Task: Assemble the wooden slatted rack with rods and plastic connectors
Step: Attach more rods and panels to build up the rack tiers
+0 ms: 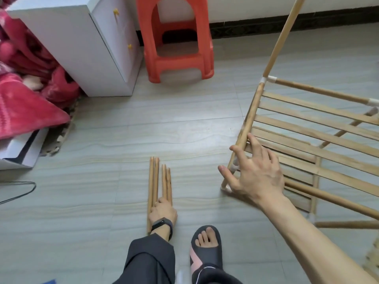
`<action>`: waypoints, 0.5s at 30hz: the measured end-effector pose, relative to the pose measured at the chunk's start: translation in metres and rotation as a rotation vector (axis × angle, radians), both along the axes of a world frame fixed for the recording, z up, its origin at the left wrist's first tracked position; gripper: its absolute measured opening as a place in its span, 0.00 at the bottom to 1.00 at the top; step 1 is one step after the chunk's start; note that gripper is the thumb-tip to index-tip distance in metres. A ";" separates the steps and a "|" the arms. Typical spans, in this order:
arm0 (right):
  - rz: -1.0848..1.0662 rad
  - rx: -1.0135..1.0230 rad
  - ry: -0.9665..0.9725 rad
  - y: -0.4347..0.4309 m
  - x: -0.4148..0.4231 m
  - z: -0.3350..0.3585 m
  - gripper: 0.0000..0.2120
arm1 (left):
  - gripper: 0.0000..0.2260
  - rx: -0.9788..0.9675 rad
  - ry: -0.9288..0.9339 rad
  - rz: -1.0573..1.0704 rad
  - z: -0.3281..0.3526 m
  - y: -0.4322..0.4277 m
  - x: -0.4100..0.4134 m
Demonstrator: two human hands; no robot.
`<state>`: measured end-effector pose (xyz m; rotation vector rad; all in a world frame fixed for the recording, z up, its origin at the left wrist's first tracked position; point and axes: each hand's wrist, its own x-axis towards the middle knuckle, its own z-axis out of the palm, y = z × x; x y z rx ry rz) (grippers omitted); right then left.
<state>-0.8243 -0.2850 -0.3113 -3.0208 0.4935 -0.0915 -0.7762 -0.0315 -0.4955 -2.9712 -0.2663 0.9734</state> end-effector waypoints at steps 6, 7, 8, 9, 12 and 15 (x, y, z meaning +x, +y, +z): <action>0.001 0.012 0.004 0.000 0.000 0.004 0.29 | 0.14 -0.177 0.201 0.000 -0.003 0.006 0.010; -0.001 0.010 0.005 0.000 -0.001 0.004 0.29 | 0.13 -0.217 0.222 -0.009 0.000 0.006 0.011; -0.002 0.010 0.005 0.000 -0.001 0.005 0.29 | 0.12 -0.274 0.250 -0.011 0.007 0.004 0.012; -0.002 0.013 0.010 0.000 -0.001 0.007 0.30 | 0.11 -0.361 0.278 0.011 0.015 0.001 0.014; -0.003 0.047 0.073 0.001 -0.002 0.016 0.33 | 0.10 -0.639 0.304 0.137 0.052 -0.003 0.032; 0.016 0.151 0.157 -0.002 -0.003 0.032 0.35 | 0.09 -0.810 0.223 0.117 0.108 -0.007 0.051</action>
